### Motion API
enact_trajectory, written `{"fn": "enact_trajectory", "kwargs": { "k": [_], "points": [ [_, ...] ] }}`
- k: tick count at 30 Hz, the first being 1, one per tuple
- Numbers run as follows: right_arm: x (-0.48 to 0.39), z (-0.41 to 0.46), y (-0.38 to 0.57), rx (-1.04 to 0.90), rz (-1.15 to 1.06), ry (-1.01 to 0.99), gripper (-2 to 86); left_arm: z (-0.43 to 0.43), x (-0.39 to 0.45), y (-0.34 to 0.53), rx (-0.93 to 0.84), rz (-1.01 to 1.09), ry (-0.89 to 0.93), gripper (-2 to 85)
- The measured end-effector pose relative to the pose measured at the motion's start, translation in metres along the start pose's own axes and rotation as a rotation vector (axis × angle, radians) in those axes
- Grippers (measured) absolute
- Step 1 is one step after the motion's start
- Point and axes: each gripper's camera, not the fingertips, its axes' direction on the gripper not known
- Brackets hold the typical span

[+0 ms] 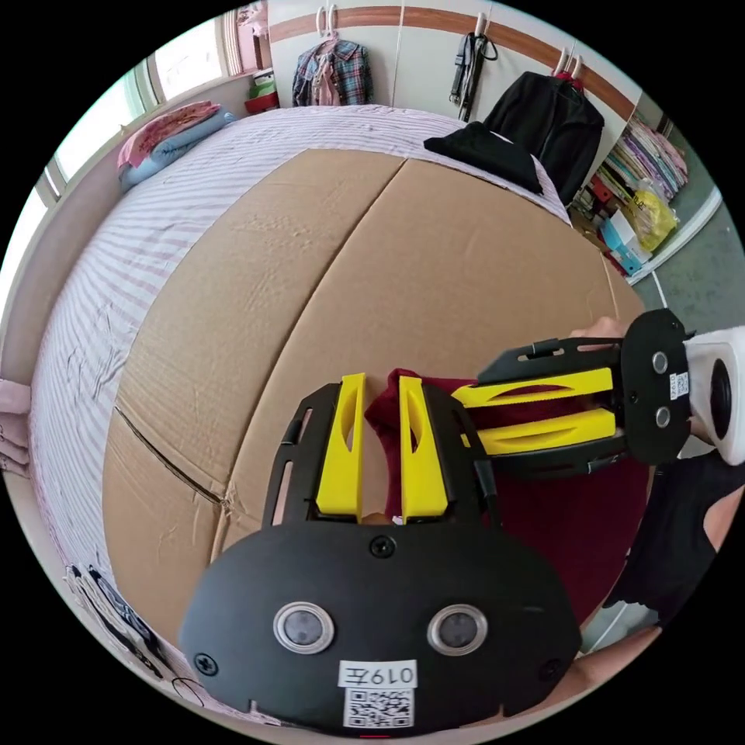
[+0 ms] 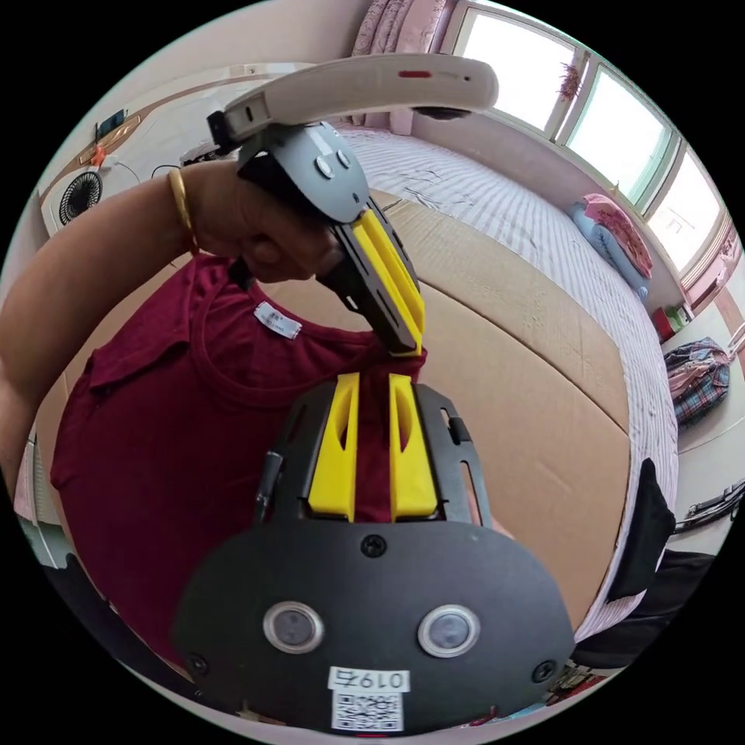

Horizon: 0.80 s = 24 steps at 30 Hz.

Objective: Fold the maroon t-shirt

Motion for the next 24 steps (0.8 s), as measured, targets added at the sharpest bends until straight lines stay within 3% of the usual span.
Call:
{"fn": "enact_trajectory", "kwargs": {
  "k": [9, 18, 20, 24],
  "points": [
    [0.060, 0.010, -0.014, 0.010, 0.118, -0.095, 6.2, -0.007, -0.022, 0.025, 0.042, -0.109, 0.129, 1.9],
    [0.126, 0.013, -0.030, 0.017, 0.158, -0.244, 6.1, -0.026, -0.019, 0.055, 0.126, -0.297, -0.040, 1.4],
    [0.142, 0.023, -0.037, -0.061, 0.136, -0.293, 6.3, -0.031, -0.012, 0.065, 0.141, -0.323, -0.061, 1.5],
    [0.160, 0.020, -0.047, -0.041, 0.114, -0.260, 6.0, -0.046, 0.007, 0.092, 0.211, -0.383, -0.078, 1.7]
  ]
}}
